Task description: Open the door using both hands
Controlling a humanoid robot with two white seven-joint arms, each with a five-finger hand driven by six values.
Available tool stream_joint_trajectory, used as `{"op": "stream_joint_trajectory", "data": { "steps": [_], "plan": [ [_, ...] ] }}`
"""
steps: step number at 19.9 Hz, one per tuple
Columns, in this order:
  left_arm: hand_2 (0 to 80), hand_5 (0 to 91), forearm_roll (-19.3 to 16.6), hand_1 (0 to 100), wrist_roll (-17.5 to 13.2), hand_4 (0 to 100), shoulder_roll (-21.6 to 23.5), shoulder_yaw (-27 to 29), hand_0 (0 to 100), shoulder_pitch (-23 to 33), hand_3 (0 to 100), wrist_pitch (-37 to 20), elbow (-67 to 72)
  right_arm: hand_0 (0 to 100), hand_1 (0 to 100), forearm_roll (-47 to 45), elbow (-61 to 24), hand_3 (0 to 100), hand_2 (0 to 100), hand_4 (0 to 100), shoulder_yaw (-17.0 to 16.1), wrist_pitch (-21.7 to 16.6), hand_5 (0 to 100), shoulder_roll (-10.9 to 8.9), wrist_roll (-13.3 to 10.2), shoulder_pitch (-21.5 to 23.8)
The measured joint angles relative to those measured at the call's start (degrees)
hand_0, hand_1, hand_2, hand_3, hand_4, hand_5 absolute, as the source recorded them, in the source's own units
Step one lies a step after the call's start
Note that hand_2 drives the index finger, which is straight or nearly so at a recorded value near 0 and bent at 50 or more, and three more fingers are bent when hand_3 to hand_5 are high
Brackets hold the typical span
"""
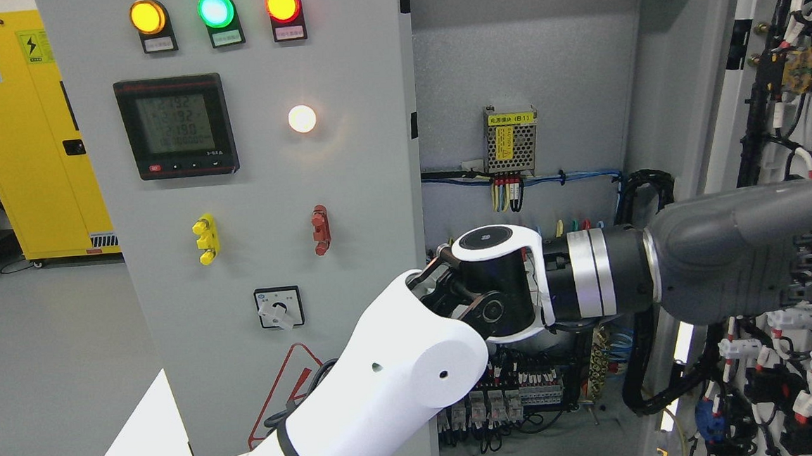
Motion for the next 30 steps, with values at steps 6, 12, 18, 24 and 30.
{"op": "stream_joint_trajectory", "data": {
  "steps": [6,12,18,24,30],
  "plan": [
    [0.0,0.0,-0.12,56,1.41,0,4.00,2.03,12,3.98,0,0.03,-3.63,0,50,0.00,0.00,0,4,0,0.00,0.00,0,0.00,0.00,0.00],
    [0.0,0.0,-0.42,56,2.26,0,10.76,3.63,12,13.23,0,0.27,-10.25,0,50,0.00,0.00,0,4,0,0.00,0.00,0,0.00,0.01,0.00],
    [0.0,0.0,-3.18,56,2.33,0,17.98,4.76,12,24.76,0,-1.27,-17.93,0,50,0.00,0.00,0,4,0,0.00,0.00,0,0.00,0.29,0.00],
    [0.0,0.0,-13.40,56,2.37,0,22.76,6.14,12,38.54,0,-4.85,-23.61,0,50,0.00,0.00,0,4,0,0.00,0.00,0,0.00,0.01,0.00],
    [0.0,0.0,-27.47,56,2.55,0,25.71,7.06,12,57.40,0,-12.69,-26.88,0,50,0.01,0.00,0,4,0,0.00,0.00,0,0.00,-0.01,0.00]
  ]
}}
